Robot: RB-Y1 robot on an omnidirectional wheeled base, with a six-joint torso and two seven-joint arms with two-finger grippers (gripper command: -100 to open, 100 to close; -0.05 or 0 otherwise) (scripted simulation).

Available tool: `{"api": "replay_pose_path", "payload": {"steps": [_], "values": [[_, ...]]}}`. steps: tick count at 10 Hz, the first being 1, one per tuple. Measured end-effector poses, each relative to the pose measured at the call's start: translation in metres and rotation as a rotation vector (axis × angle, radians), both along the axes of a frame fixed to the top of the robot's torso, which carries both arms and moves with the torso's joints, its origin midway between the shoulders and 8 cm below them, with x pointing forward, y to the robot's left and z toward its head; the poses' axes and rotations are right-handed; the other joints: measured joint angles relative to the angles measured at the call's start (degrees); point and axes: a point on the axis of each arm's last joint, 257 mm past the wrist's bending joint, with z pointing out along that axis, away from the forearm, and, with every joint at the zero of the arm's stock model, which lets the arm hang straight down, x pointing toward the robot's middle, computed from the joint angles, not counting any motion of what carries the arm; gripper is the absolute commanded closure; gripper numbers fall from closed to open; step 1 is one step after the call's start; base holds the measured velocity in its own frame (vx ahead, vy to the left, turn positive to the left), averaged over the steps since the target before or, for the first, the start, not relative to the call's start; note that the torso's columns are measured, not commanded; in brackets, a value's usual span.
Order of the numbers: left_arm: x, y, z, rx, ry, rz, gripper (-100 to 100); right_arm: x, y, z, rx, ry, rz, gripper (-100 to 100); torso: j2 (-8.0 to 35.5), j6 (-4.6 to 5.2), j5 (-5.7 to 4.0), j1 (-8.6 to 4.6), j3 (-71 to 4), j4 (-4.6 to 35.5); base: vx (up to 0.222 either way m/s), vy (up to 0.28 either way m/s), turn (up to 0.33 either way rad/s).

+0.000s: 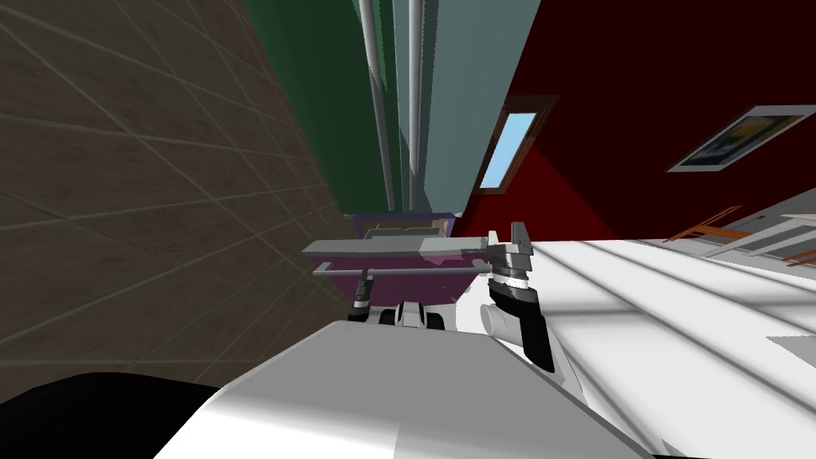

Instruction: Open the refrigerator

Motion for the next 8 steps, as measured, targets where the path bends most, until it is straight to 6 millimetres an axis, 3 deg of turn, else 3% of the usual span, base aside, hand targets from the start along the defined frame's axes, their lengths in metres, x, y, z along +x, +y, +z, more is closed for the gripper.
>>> {"api": "replay_pose_path", "payload": {"steps": [8], "values": [[0.053, 0.003, 0.038, 0.003, 0.026, -0.012, -100, 0.0, 0.0, 0.0, 0.0, 0.0, 0.0, 0, 1.15, -0.09, -0.33, -0.33, 0.59, 0.63, -0.05, -0.011, 0.012]]}}
